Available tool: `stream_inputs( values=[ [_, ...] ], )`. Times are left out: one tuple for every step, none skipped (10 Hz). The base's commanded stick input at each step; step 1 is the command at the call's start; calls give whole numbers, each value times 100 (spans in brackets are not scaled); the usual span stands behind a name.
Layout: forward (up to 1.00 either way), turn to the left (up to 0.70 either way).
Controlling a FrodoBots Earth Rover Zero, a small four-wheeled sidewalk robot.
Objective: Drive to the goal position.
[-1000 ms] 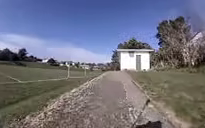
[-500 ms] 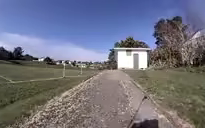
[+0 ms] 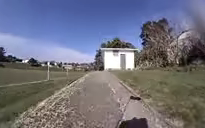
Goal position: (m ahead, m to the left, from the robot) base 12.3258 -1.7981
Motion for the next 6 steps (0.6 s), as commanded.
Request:
stream_inputs(
  values=[
    [70,0],
    [70,0],
    [70,2],
    [70,7],
    [70,11],
    [70,10]
  ],
)
